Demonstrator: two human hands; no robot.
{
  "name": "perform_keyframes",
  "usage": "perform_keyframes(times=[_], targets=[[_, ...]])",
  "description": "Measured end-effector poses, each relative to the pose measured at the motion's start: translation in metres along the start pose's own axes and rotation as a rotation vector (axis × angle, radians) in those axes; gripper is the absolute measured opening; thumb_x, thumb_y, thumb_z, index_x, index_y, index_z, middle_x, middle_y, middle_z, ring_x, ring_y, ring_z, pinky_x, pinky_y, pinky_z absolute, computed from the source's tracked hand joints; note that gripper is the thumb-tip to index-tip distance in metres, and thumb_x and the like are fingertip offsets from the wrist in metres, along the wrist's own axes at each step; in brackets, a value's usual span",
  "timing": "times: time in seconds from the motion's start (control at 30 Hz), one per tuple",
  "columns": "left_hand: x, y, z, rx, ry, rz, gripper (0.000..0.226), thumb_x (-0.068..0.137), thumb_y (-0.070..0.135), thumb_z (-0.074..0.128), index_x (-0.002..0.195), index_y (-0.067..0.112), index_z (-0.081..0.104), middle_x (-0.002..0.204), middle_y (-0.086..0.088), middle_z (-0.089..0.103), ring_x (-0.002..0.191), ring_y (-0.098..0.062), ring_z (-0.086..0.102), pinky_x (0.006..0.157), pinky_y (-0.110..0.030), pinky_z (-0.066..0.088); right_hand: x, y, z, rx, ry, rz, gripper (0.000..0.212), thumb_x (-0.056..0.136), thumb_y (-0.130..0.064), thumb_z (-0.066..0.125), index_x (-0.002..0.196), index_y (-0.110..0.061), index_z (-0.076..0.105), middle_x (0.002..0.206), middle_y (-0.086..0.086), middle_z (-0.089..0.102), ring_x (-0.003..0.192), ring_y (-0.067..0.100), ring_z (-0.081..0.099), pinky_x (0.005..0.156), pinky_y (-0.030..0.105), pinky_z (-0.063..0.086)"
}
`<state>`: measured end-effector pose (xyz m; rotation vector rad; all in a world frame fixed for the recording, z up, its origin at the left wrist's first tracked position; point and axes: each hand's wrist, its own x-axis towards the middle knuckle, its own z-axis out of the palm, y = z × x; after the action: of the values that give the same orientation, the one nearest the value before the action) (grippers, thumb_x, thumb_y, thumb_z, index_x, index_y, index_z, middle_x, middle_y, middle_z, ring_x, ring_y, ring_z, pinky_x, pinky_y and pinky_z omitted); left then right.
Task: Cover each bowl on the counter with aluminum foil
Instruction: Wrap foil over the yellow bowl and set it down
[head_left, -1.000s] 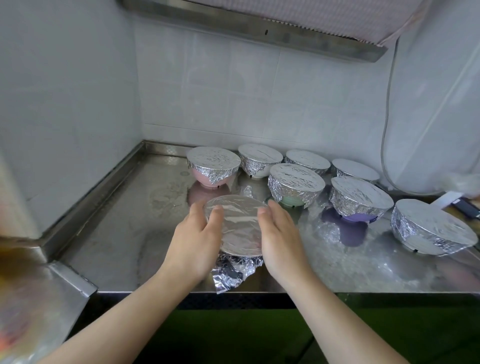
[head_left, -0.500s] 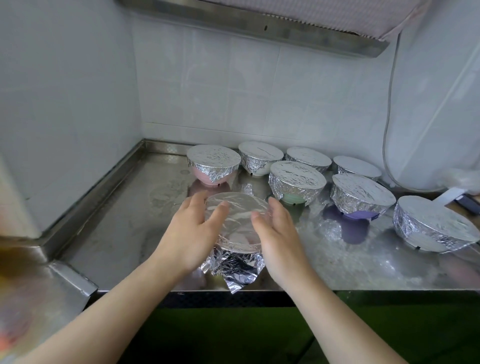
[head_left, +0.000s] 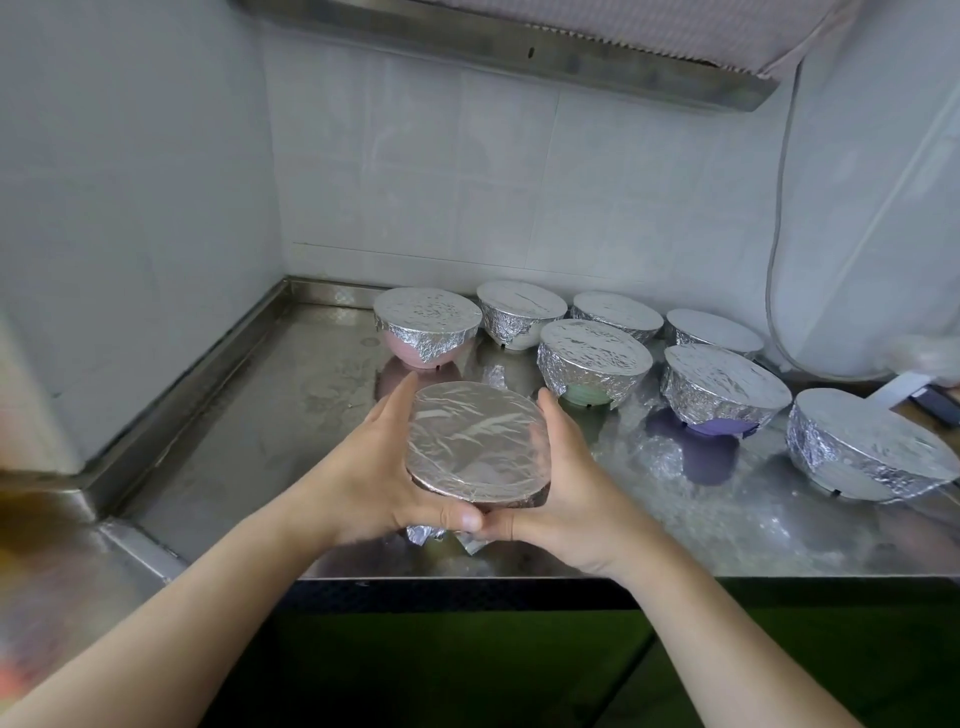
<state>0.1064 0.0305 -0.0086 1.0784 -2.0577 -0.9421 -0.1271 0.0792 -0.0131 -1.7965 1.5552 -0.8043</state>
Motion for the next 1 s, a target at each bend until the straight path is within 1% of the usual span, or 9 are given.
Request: perform_keyframes(times=[0.2, 0.3, 0.4, 0.47, 0.57, 0.67, 0.77, 0.83, 1.0], targets=[[-0.002, -0.002, 0.006, 0.107, 0.068, 0.002, 0.156, 0.036, 0.072, 0.096, 0.162, 0.042, 0.009, 0.15, 0.026, 0.032, 0.126, 0.027, 0.033, 0.103, -0.004, 0.029, -0.001, -0.001, 0.007, -0.078, 0.082, -0.033, 0.158, 0.051, -0.068, 0.097, 0.159, -0.056, -0.017, 0.169, -0.034, -0.008, 0.158, -0.005, 0.007, 0.13, 0.039, 0.019], [-0.002, -0.004, 0.007, 0.185, 0.068, 0.009, 0.16, 0.036, 0.071, 0.097, 0.163, 0.039, 0.005, 0.149, 0.021, 0.032, 0.136, 0.005, 0.037, 0.108, -0.018, 0.033, -0.003, -0.006, 0.005, -0.203, 0.096, -0.039, 0.157, 0.059, -0.063, 0.097, 0.159, -0.051, -0.023, 0.17, -0.031, -0.014, 0.158, -0.003, 0.001, 0.128, 0.033, 0.016], [-0.002, -0.003, 0.006, 0.228, 0.07, 0.028, 0.163, 0.036, 0.072, 0.096, 0.164, 0.037, 0.001, 0.161, 0.01, 0.033, 0.142, -0.003, 0.037, 0.109, -0.02, 0.032, -0.005, -0.009, 0.002, -0.241, 0.083, -0.032, 0.154, 0.066, -0.053, 0.097, 0.159, -0.05, -0.025, 0.17, -0.031, -0.016, 0.153, -0.008, 0.004, 0.124, 0.028, 0.018], [-0.003, -0.001, 0.005, 0.251, 0.067, 0.033, 0.163, 0.039, 0.072, 0.095, 0.165, 0.036, -0.002, 0.166, 0.007, 0.029, 0.142, -0.002, 0.034, 0.108, -0.02, 0.031, -0.005, -0.009, 0.0, -0.226, 0.047, -0.017, 0.152, 0.069, -0.046, 0.098, 0.158, -0.052, -0.025, 0.169, -0.032, -0.017, 0.148, -0.013, 0.005, 0.12, 0.024, 0.019], [-0.003, 0.0, 0.004, 0.268, 0.065, 0.031, 0.162, 0.039, 0.072, 0.095, 0.164, 0.04, -0.004, 0.166, 0.008, 0.029, 0.133, 0.004, 0.031, 0.104, -0.02, 0.033, -0.006, -0.009, -0.007, -0.192, -0.014, 0.005, 0.151, 0.065, -0.053, 0.096, 0.155, -0.059, -0.025, 0.169, -0.031, -0.02, 0.153, -0.011, 0.003, 0.129, 0.035, 0.018], [-0.001, -0.002, 0.004, 0.289, 0.062, 0.015, 0.166, 0.036, 0.074, 0.095, 0.164, 0.04, -0.006, 0.166, 0.006, 0.031, 0.143, -0.008, 0.039, 0.104, -0.023, 0.038, -0.007, -0.011, -0.008, -0.176, -0.022, 0.009, 0.148, 0.071, -0.046, 0.096, 0.16, -0.051, -0.022, 0.169, -0.032, -0.017, 0.142, -0.02, 0.005, 0.116, 0.017, 0.017], [0.0, -0.004, 0.005, 0.295, 0.07, 0.03, 0.166, 0.036, 0.071, 0.096, 0.164, 0.039, -0.006, 0.162, 0.004, 0.036, 0.132, -0.004, 0.045, 0.096, -0.013, 0.037, -0.005, -0.011, -0.002, -0.191, 0.031, 0.004, 0.149, 0.072, -0.038, 0.098, 0.163, -0.045, -0.02, 0.168, -0.033, -0.015, 0.136, -0.023, 0.006, 0.105, 0.009, 0.015], [0.001, -0.005, 0.006, 0.317, 0.071, 0.037, 0.166, 0.038, 0.068, 0.097, 0.163, 0.039, -0.007, 0.159, 0.002, 0.04, 0.125, -0.002, 0.047, 0.089, -0.009, 0.038, -0.006, -0.012, 0.002, -0.227, 0.058, -0.004, 0.15, 0.07, -0.04, 0.098, 0.163, -0.045, -0.02, 0.169, -0.033, -0.015, 0.138, -0.021, 0.006, 0.109, 0.012, 0.016], [0.001, -0.006, 0.005, 0.373, 0.079, 0.052, 0.163, 0.045, 0.063, 0.099, 0.162, 0.042, -0.011, 0.156, 0.001, 0.042, 0.119, -0.016, 0.06, 0.093, -0.03, 0.053, -0.006, -0.013, 0.001, -0.346, 0.122, -0.048, 0.152, 0.066, -0.056, 0.096, 0.16, -0.048, -0.023, 0.17, -0.031, -0.012, 0.154, -0.004, 0.012, 0.123, 0.027, 0.025]])
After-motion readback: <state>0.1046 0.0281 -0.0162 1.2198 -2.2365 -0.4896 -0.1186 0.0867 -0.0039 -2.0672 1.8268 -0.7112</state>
